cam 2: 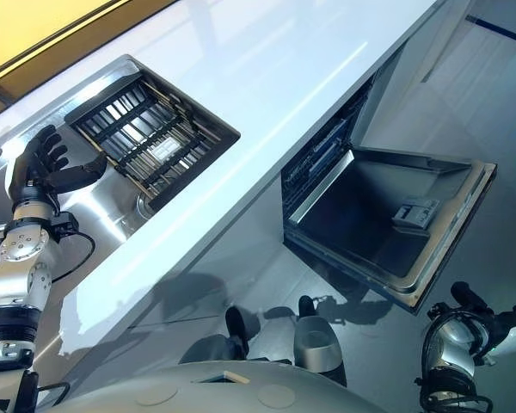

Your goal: Pick up plates and place into dishwasher.

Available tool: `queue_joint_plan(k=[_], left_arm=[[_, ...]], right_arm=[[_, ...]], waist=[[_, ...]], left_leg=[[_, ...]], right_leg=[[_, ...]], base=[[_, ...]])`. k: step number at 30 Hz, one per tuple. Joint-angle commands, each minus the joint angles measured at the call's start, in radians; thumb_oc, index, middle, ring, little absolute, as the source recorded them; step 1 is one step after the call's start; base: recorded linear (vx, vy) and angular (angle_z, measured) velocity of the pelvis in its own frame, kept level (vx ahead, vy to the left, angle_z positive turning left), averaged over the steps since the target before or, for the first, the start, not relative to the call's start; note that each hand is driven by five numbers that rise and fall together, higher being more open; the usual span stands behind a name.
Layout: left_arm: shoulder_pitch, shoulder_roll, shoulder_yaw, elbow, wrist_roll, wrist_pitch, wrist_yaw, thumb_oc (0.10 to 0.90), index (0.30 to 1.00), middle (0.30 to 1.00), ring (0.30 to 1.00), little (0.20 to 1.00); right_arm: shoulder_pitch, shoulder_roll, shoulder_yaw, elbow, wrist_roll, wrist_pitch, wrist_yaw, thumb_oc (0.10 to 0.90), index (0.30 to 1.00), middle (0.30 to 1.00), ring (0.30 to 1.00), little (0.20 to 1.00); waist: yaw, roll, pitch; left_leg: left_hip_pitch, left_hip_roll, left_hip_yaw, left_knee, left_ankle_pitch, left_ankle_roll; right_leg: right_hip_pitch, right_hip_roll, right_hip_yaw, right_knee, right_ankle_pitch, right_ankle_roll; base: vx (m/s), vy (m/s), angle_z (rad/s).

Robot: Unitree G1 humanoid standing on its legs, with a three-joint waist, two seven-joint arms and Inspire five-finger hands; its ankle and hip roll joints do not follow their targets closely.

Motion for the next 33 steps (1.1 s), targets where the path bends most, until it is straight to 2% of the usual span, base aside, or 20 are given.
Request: queue_joint_plan(k=[1,5,7,9,12,13,14,16,18,19,22,23,26,28,31,33], left_arm=[[-0.162,0.083,0.004,-0.045,-0.05,-0.137,0.071,0.8,0.9,0.9,0.9,0.9],[-0.246,0.103,-0.007,-0.009,-0.067,-0.17,0.101,0.8,0.9,0.9,0.9,0.9],[-0.293,0.118,-0.001,0.021,-0.05,-0.181,0.104,0.8,0.9,0.9,0.9,0.9],[-0.33,0.14,-0.003,0.054,-0.051,-0.195,0.112,0.8,0.9,0.9,0.9,0.9],[-0.419,0.193,0.0,0.114,-0.097,-0.211,0.145,0.8,0.9,0.9,0.9,0.9],[-0.43,0.197,0.001,0.12,-0.103,-0.212,0.149,0.8,0.9,0.9,0.9,0.9],[-0.472,0.22,0.008,0.155,-0.148,-0.214,0.155,0.8,0.9,0.9,0.9,0.9],[-0.499,0.234,0.007,0.182,-0.164,-0.22,0.154,0.8,0.9,0.9,0.9,0.9],[-0.554,0.279,0.022,0.248,-0.222,-0.219,0.15,0.8,0.9,0.9,0.9,0.9],[-0.569,0.292,0.027,0.271,-0.242,-0.22,0.144,0.8,0.9,0.9,0.9,0.9],[-0.596,0.323,0.028,0.298,-0.274,-0.208,0.144,0.8,0.9,0.9,0.9,0.9],[-0.6,0.327,0.028,0.302,-0.28,-0.207,0.144,0.8,0.9,0.9,0.9,0.9],[-0.613,0.352,0.026,0.327,-0.315,-0.204,0.149,0.8,0.9,0.9,0.9,0.9],[-0.612,0.36,0.025,0.35,-0.317,-0.209,0.139,0.8,0.9,0.9,0.9,0.9],[-0.621,0.371,0.015,0.381,-0.328,-0.214,0.123,0.8,0.9,0.9,0.9,0.9],[-0.632,0.382,-0.006,0.39,-0.348,-0.199,0.113,0.8,0.9,0.9,0.9,0.9]], right_arm=[[-0.051,-0.084,-0.028,-0.017,0.191,-0.128,0.041,0.8,0.9,0.9,0.9,0.9],[-0.107,-0.076,0.003,0.028,0.396,-0.17,0.191,0.8,0.9,0.9,0.9,0.9],[-0.121,-0.081,0.01,0.082,0.423,-0.158,0.22,0.8,0.9,0.9,0.9,0.9],[-0.13,-0.095,0.004,0.137,0.51,-0.145,0.281,0.8,0.9,0.9,0.9,0.9],[-0.163,-0.133,-0.026,0.248,0.713,-0.082,0.434,0.8,0.9,0.9,0.9,0.9],[-0.167,-0.135,-0.027,0.255,0.732,-0.073,0.453,0.8,0.9,0.9,0.9,0.9],[-0.181,-0.142,-0.019,0.262,0.791,-0.05,0.533,0.8,0.9,0.9,0.9,0.9],[-0.191,-0.142,-0.011,0.26,0.826,-0.041,0.586,0.8,0.9,0.9,0.9,0.9],[-0.201,-0.114,0.039,0.192,0.985,0.004,0.802,0.8,0.9,0.9,0.9,0.9],[-0.199,-0.103,0.061,0.172,1.025,0.025,0.871,0.8,0.9,0.9,0.9,0.9],[-0.215,-0.103,0.097,0.134,1.073,0.063,1.039,0.8,0.9,0.9,0.9,0.9],[-0.218,-0.105,0.101,0.132,1.075,0.074,1.067,0.8,0.9,0.9,0.9,0.9],[-0.272,-0.11,0.162,0.041,1.095,0.103,1.294,0.8,0.9,0.9,0.9,0.9],[-0.315,-0.111,0.199,-0.028,1.091,0.123,1.409,0.8,0.9,0.9,0.9,0.9],[-0.354,-0.111,0.239,-0.086,1.067,0.148,1.485,0.8,0.9,0.9,0.9,0.9],[-0.397,-0.119,0.314,-0.21,1.003,0.142,1.515,0.8,0.9,0.9,0.9,0.9]], waist=[[-0.006,0.029,0.052],[-0.009,0.044,0.121],[-0.013,0.052,0.141],[-0.014,0.059,0.151],[-0.013,0.071,0.169],[-0.013,0.072,0.17],[-0.013,0.077,0.175],[-0.014,0.078,0.176],[-0.016,0.079,0.181],[-0.018,0.077,0.18],[-0.017,0.075,0.177],[-0.017,0.075,0.177],[-0.006,0.077,0.177],[-0.002,0.078,0.176],[-0.001,0.077,0.176],[0.007,0.071,0.17]], left_leg=[[-0.188,-0.081,-0.004,0.31,-0.19,0.06],[-0.318,-0.074,-0.014,0.46,-0.228,0.059],[-0.353,-0.076,-0.02,0.507,-0.25,0.061],[-0.378,-0.074,-0.023,0.532,-0.256,0.06],[-0.437,-0.076,-0.038,0.599,-0.276,0.062],[-0.444,-0.076,-0.04,0.608,-0.279,0.062],[-0.466,-0.076,-0.047,0.638,-0.288,0.063],[-0.483,-0.077,-0.052,0.659,-0.295,0.064],[-0.508,-0.077,-0.06,0.69,-0.306,0.065],[-0.516,-0.078,-0.062,0.7,-0.31,0.066],[-0.521,-0.081,-0.068,0.712,-0.318,0.063],[-0.521,-0.082,-0.069,0.712,-0.319,0.063],[-0.513,-0.088,-0.077,0.72,-0.328,0.063],[-0.507,-0.092,-0.08,0.724,-0.335,0.066],[-0.497,-0.094,-0.081,0.725,-0.34,0.068],[-0.485,-0.096,-0.083,0.724,-0.343,0.072]], right_leg=[[-0.133,0.002,-0.029,0.29,-0.157,0.013],[-0.243,-0.005,-0.029,0.439,-0.21,-0.031],[-0.288,-0.009,-0.031,0.51,-0.246,-0.047],[-0.322,-0.008,-0.033,0.554,-0.265,-0.059],[-0.388,-0.009,-0.036,0.647,-0.304,-0.085],[-0.396,-0.01,-0.036,0.659,-0.309,-0.088],[-0.421,-0.015,-0.038,0.697,-0.321,-0.097],[-0.438,-0.019,-0.039,0.721,-0.33,-0.101],[-0.47,-0.024,-0.039,0.758,-0.343,-0.111],[-0.481,-0.026,-0.038,0.766,-0.345,-0.113],[-0.488,-0.034,-0.039,0.77,-0.347,-0.111],[-0.488,-0.034,-0.039,0.769,-0.347,-0.11],[-0.477,-0.04,-0.04,0.76,-0.344,-0.109],[-0.471,-0.044,-0.041,0.755,-0.342,-0.107],[-0.461,-0.046,-0.042,0.748,-0.338,-0.104],[-0.444,-0.049,-0.045,0.733,-0.331,-0.1]], base=[[-0.24,-0.05,0.04],[-0.18,-0.011,0.13],[-0.06,0.011,0.12],[-0.06,0.009,0.14],[-0.03,-0.004,0.14],[0.02,-0.005,0.17],[0.02,-0.004,0.12],[0.01,-0.003,0.06],[0.03,-0.018,0.06],[0.05,-0.019,0.05],[0.07,0.0,-0.03],[0.06,0.006,-0.02],[0.08,0.012,-0.02],[0.08,0.024,-0.09],[0.07,0.024,-0.19],[0.1,0.021,-0.1]])
